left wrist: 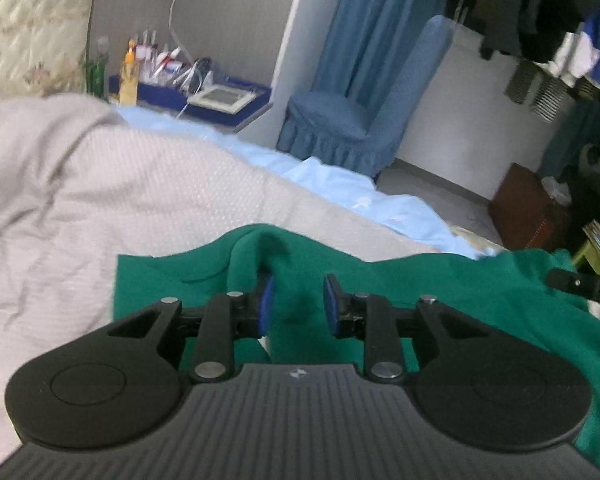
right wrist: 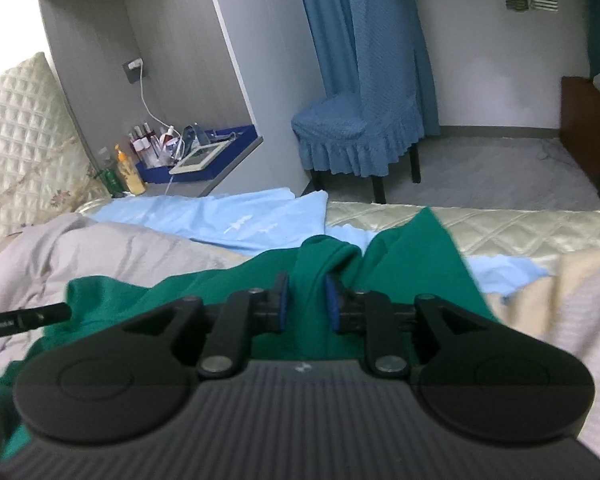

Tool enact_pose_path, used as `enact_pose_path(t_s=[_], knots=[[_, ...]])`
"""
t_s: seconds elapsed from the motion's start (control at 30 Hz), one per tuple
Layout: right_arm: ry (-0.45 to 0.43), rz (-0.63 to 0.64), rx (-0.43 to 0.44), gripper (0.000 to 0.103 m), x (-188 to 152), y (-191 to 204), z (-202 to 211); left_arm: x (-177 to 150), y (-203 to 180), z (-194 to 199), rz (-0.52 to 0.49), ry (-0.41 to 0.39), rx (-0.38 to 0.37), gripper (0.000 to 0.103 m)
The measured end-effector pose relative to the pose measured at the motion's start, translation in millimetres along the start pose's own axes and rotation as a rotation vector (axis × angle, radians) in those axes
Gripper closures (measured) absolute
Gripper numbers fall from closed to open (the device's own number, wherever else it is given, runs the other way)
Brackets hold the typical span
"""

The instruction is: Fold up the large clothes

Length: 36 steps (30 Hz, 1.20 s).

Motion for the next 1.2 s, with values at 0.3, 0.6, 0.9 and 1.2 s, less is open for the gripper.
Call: enact_pose_path(t_s=[0.3,0.6,0.9,1.2], knots=[[-0.094,0.012,0.011,0.079,9.7,4.6,124.7,-7.1,-66.6,126.2,-0.03,-0.04,-0.041,0.072],[-0.132,0.134,0.063,0.079,-25.7,35.6,251.1,-53.9,-133.3,261.6,-0.072,-0.084,-0.08,0.069],[-0.15,0.21,0.118,0.079,-83.5,55.5,341.8,-113.2,-176.2,377.9,-0.151,-0.153,-0.077,0.056],[-0.156,0.219,0.185,0.079,-133.9,66.9,394.8,-171.7,-201.7,451.6,-0.206,-0.152,-0.104,0.047]])
Point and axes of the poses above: each gripper's, at about its wrist camera, not at the fingertips, and z roughly against the way its jaws point, y to its left, x to its top, the point moved 8 cm from there along -z, roughly the way its jaws point, and after that the axes turned 9 degrees about -x, right-handed, at the moved point
